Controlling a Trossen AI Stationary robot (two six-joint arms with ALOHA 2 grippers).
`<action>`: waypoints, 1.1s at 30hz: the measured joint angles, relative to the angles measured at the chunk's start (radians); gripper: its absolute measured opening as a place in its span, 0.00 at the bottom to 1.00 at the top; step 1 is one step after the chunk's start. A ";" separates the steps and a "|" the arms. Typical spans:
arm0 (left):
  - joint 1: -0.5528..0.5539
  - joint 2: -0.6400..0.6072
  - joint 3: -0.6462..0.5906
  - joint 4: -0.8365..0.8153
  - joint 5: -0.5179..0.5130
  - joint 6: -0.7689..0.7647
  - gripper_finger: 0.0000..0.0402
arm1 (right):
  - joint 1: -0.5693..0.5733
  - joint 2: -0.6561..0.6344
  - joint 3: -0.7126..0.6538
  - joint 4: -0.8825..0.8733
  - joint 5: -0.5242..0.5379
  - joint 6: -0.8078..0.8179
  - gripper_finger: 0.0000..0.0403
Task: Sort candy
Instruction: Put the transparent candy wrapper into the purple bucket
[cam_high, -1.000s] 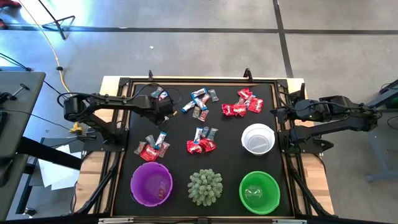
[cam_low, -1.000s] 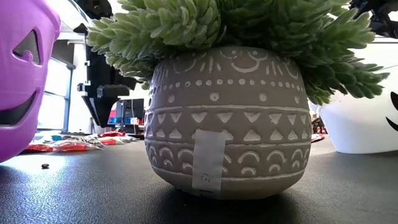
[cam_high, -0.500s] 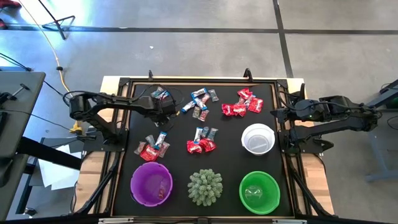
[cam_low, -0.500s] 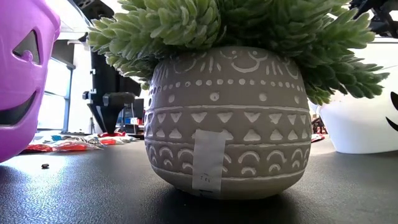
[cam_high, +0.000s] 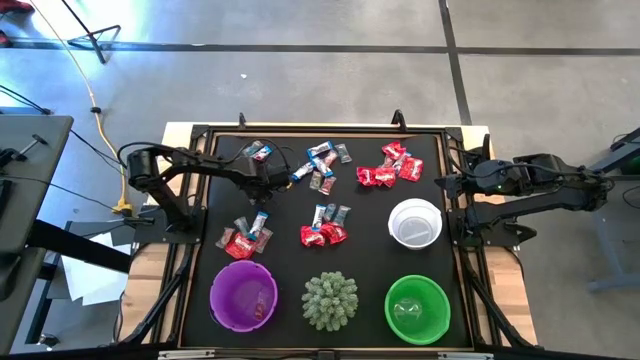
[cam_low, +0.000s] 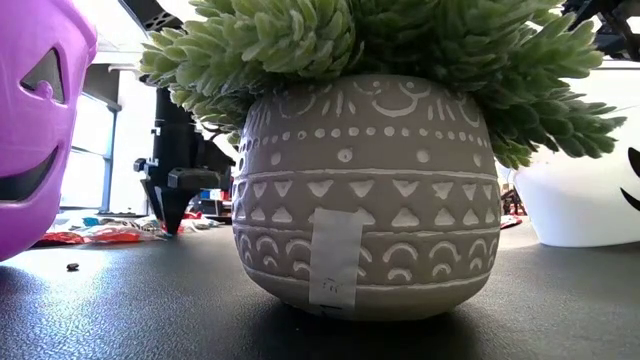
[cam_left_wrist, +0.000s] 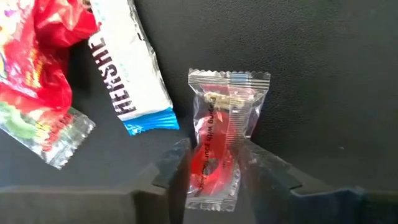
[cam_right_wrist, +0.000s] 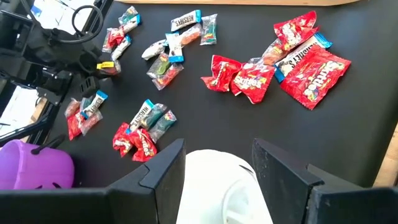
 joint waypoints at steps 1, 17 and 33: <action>0.000 -0.012 0.003 -0.009 0.009 -0.012 0.26 | 0.000 0.000 0.000 0.000 0.000 0.000 0.45; -0.050 -0.244 0.186 -0.383 0.105 -0.215 0.01 | 0.000 0.000 0.000 0.000 0.001 -0.050 0.45; -0.552 -0.367 0.594 -0.478 0.271 -0.801 0.01 | 0.000 0.000 0.000 -0.012 -0.041 -0.168 0.45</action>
